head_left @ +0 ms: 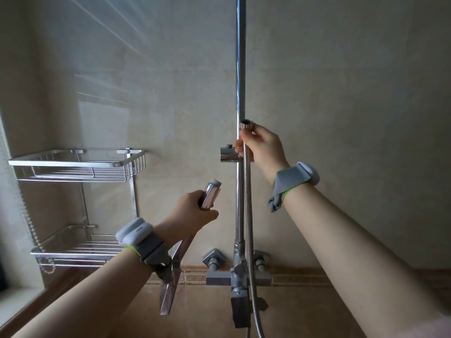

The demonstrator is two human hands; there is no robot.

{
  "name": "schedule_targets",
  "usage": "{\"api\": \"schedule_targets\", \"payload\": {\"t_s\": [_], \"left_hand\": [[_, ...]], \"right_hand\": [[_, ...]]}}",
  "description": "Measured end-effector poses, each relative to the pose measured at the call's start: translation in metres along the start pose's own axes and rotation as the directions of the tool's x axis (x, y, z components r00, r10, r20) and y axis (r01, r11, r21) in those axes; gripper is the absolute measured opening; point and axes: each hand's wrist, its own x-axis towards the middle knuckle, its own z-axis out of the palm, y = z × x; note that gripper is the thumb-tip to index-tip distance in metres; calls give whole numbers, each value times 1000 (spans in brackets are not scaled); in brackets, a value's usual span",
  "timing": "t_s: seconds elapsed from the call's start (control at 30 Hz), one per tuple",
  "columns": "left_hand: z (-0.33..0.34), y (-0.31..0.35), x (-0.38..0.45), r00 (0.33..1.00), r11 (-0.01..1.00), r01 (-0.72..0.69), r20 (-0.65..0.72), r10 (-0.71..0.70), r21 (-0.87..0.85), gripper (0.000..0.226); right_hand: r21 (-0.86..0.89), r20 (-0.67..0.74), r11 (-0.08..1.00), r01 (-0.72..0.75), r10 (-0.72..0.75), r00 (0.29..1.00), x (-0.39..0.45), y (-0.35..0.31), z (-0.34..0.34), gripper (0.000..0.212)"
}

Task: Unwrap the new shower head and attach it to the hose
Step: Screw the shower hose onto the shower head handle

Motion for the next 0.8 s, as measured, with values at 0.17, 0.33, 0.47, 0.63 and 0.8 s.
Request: {"api": "schedule_targets", "payload": {"t_s": [0.17, 0.33, 0.47, 0.63, 0.8], "left_hand": [[-6, 3, -8, 999, 998, -6, -32, 4, -61, 16], [-6, 6, -13, 999, 999, -40, -25, 40, -20, 13], [-1, 11, -15, 999, 998, -53, -2, 53, -15, 14], [3, 16, -16, 998, 998, -67, -15, 67, -3, 20], [-5, 17, -18, 983, 979, -141, -96, 157, 150, 28]], "right_hand": [[-88, 84, 993, -81, 88, 993, -16, 10, -2, 28], [-193, 69, 973, -127, 143, 987, -30, 25, -10, 38], [-329, 18, 932, -150, 166, 986, -30, 30, -24, 31], [-227, 125, 960, -167, 198, 972, -44, 19, -28, 18], [-174, 235, 972, -160, 199, 951, -60, 13, -28, 11]]}}
